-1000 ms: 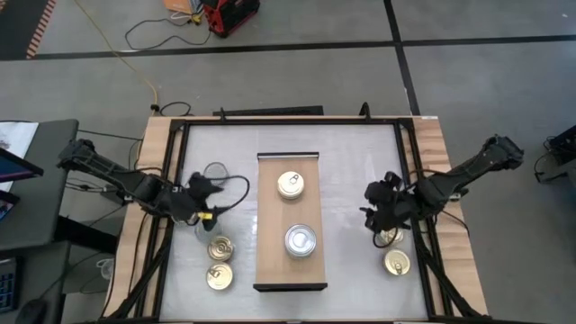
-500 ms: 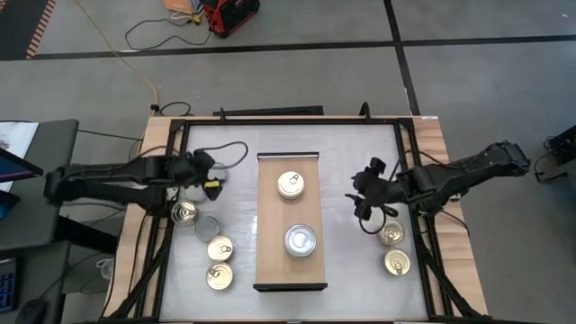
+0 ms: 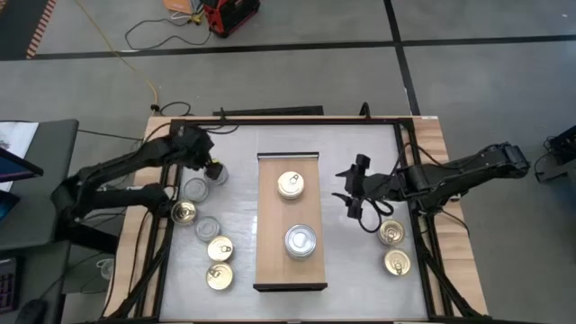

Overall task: Stack canned seafood by type on shelf
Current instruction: Stack the green tuna can on top of the stacked green tuna cans on the shelf

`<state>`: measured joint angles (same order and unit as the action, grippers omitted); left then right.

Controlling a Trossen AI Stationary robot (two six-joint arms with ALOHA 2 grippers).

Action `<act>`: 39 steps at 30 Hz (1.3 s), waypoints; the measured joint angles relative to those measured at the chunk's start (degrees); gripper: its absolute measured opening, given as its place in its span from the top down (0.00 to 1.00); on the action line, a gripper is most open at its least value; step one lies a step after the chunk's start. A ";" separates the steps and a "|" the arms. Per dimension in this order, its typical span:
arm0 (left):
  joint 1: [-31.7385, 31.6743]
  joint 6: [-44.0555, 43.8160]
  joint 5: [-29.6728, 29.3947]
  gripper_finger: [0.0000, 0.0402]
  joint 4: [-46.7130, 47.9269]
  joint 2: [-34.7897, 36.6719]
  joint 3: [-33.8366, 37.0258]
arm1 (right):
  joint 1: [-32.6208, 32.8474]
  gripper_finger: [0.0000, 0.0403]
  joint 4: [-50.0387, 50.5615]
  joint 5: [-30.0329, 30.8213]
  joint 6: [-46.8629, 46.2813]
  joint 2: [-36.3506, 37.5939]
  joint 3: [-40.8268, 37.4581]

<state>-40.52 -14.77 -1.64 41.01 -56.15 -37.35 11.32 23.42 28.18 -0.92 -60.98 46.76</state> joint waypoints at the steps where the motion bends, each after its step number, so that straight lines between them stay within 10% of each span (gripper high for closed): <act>1: -0.29 0.84 0.01 0.39 0.66 -2.12 -0.83 | -0.35 0.28 -0.47 0.00 1.02 0.26 -0.41; 13: -2.41 13.94 -4.38 0.49 5.86 -18.15 -14.66 | -3.08 0.28 -5.58 -4.43 2.04 0.76 -4.74; 19: -7.38 22.26 4.37 0.54 8.08 -23.15 -15.01 | -1.22 0.28 -10.00 -5.62 2.29 0.76 -6.77; 39: -11.51 30.79 6.43 0.63 8.91 -24.54 -10.02 | 0.27 0.28 -12.60 -5.73 1.00 0.75 -7.45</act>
<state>-52.03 16.02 4.80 49.93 -80.68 -47.37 11.60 10.82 22.46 0.08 -60.23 39.31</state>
